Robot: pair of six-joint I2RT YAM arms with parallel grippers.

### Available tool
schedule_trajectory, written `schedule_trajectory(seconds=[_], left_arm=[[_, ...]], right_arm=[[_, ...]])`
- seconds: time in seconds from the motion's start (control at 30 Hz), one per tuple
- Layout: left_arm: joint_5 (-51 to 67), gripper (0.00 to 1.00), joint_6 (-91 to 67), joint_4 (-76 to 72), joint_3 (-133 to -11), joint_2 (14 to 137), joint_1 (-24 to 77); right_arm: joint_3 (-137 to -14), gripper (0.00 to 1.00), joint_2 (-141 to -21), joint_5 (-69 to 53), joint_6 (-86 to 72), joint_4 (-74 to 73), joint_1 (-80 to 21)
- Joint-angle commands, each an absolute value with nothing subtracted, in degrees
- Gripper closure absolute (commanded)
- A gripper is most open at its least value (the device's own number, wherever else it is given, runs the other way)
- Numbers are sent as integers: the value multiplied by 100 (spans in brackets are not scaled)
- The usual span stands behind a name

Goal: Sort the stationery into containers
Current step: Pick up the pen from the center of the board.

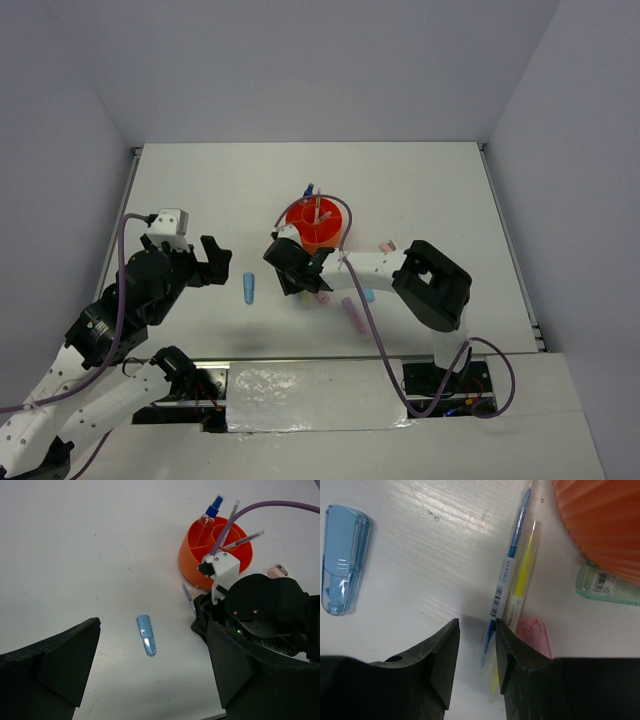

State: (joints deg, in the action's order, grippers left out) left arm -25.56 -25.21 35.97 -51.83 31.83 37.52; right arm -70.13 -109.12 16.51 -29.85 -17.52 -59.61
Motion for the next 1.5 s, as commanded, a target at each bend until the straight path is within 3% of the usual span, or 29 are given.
schedule_trajectory(seconds=[0.0,0.67,0.8,0.9,0.97,1.17,1.47], left_arm=[[-2461,1,-2347,3375,-5194,3208,3709],[-2180,1,-2268,3287,-5150,3278,3621],[-2241,1,-2373,3305,-5150,3252,3604],[-2408,1,-2653,3418,-5185,3252,3586],[-2487,1,-2986,3480,-5194,3261,3577],[-1303,1,-3840,2955,-4510,3068,3586],[17,1,-4280,1733,-3788,3172,3595]], right_arm=[[-7225,58,-11100,1617,-2918,-1582,-5941],[-7111,63,-11452,1907,-3357,-1697,-6108],[-7127,75,-11496,1890,-3375,-1714,-6249],[-7198,98,-11540,1916,-3358,-1819,-6415],[-7216,100,-11488,1890,-3296,-1811,-6495],[-6066,100,-9954,1424,-3155,-478,-6636],[-4941,100,-8052,1679,-3059,-18,-6715]])
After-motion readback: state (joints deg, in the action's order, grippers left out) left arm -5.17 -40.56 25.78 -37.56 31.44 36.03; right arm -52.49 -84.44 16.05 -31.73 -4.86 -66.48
